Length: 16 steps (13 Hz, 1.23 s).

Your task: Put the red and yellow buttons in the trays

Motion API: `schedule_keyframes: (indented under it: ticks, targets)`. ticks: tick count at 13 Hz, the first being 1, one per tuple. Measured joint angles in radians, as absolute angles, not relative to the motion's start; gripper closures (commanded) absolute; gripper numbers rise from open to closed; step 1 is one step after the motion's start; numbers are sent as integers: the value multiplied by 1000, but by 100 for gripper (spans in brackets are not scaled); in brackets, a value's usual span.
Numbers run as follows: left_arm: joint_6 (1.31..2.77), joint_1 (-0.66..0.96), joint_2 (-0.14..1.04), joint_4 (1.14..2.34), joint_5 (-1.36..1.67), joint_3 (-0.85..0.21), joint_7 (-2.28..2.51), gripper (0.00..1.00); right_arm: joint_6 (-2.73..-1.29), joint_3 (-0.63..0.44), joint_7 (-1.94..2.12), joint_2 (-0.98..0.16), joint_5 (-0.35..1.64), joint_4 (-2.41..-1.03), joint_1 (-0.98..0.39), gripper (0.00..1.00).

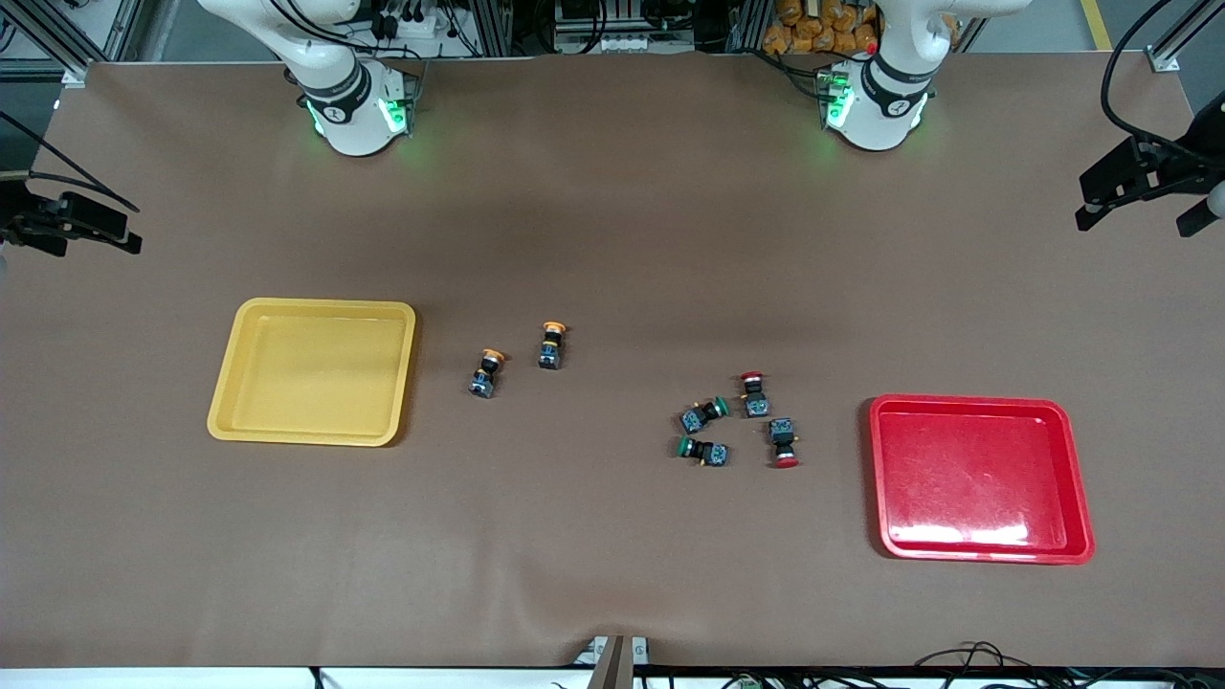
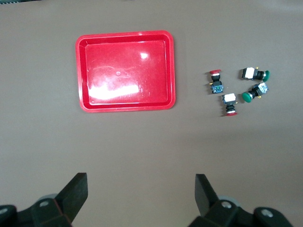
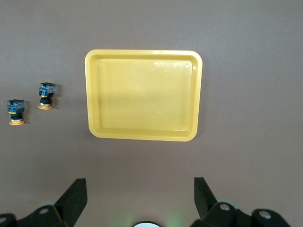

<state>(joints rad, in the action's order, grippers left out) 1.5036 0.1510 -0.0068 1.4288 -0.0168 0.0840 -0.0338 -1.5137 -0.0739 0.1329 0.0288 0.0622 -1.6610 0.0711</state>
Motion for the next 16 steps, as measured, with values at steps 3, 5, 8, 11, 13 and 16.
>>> schedule_keyframes:
  ticks: [3,5,8,11,13,16]
  targets:
    - [1504,151,2,1419,-17,88,-34,0,-1513,-74,133,29,62,-1661,71,0]
    - [1504,150,2,1415,-17,93,-34,0,-1510,-74,133,29,62,-1661,71,0]
    - [1504,150,3,1415,-17,97,-34,0,-1502,-74,133,29,62,-1661,71,0]
    - [1504,152,4,1415,-17,94,-34,0,-1501,-73,133,29,62,-1661,71,0]
    - [1503,152,6,1415,-17,93,-34,0,-1501,-73,133,29,62,-1661,71,0]
    - [1498,152,7,1416,-17,93,-34,0,-1501,-69,133,28,62,-1661,67,0]
